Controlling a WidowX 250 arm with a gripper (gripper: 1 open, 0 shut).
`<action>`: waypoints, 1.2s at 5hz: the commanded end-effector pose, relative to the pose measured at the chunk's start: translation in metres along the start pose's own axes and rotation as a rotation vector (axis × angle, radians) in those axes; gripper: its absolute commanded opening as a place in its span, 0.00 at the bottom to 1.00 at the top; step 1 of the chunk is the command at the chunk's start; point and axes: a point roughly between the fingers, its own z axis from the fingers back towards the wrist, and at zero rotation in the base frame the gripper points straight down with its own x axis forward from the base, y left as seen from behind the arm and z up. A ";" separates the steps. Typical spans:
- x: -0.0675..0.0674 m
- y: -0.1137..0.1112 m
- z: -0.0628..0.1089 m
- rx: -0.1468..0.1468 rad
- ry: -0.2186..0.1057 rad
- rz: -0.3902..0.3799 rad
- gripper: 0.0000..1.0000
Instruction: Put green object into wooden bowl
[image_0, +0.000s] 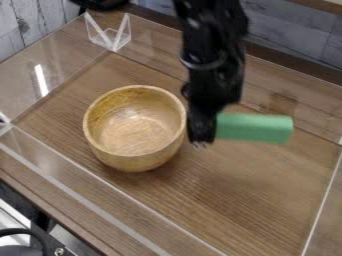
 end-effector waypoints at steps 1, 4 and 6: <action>-0.029 0.008 0.019 0.043 0.004 0.079 0.00; -0.084 0.027 0.022 0.084 0.045 0.160 0.00; -0.076 0.027 0.033 0.103 0.036 0.181 0.00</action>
